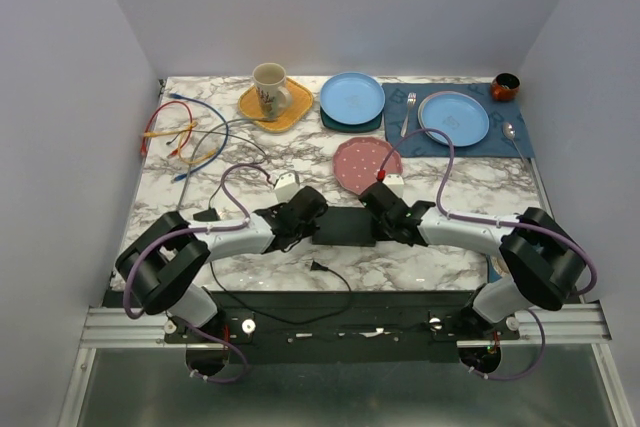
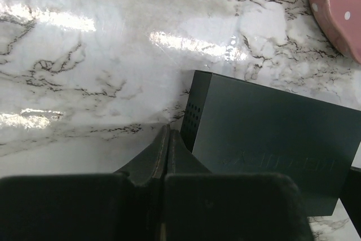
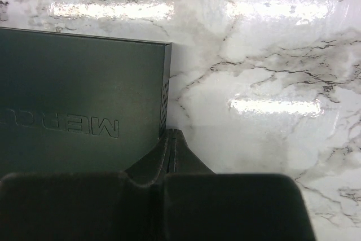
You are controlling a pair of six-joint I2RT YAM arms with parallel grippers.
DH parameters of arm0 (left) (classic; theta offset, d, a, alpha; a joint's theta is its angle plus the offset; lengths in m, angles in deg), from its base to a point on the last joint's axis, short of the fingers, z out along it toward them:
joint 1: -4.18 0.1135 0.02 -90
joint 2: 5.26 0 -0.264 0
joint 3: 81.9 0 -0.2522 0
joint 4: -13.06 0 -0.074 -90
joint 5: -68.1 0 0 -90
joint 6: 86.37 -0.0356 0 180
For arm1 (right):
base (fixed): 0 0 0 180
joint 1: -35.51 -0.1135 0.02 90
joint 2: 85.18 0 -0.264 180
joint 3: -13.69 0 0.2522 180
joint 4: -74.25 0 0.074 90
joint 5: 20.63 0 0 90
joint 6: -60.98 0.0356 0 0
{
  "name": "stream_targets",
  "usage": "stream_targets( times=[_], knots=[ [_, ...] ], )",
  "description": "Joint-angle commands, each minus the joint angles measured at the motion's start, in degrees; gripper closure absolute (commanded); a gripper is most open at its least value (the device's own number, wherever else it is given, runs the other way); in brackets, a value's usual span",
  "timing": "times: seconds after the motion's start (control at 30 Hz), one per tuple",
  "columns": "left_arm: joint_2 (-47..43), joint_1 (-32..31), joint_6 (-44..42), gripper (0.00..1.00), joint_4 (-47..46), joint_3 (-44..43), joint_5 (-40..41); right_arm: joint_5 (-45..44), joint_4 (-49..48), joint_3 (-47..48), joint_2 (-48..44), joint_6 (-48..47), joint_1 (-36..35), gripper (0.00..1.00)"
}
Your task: Pull the plug from the switch port
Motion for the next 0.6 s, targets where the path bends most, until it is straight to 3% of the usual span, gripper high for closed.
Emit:
stream_targets(
  times=[0.0,0.13,0.23,0.3,0.33,0.37,0.43,0.57],
  knots=[
    [-2.5,-3.7,5.7,1.00,1.4,1.2,-5.1,5.4,-4.6,2.6,1.6,1.9,-2.5,0.99],
    [-6.6,-3.7,7.1,0.96,7.3,1.9,-1.0,1.4,-3.0,2.6,-0.5,4.0,-2.5,0.99],
    [-11.9,-3.6,8.6,0.75,13.0,1.8,4.9,-3.7,-0.8,1.7,-4.6,5.5,-2.5,0.99],
    [-17.1,-3.5,8.7,0.51,14.2,2.3,7.6,-6.5,1.4,2.1,-8.7,5.7,-2.5,0.99],
    [-18.8,-3.4,9.4,0.40,16.1,2.4,9.3,-8.8,3.4,2.5,-10.0,5.6,-2.5,0.96],
    [-22.0,-3.3,9.5,0.20,16.9,2.3,11.6,-9.6,4.2,2.6,-12.9,5.2,-2.5,0.91],
    [-24.6,-3.1,9.2,0.04,18.9,2.1,13.5,-12.1,6.4,2.9,-15.5,4.6,-2.5,0.75],
    [-29.6,-2.9,4.2,0.01,20.5,0.7,15.3,-14.6,8.3,2.8,-23.6,1.6,-2.5,0.54]
  ],
)
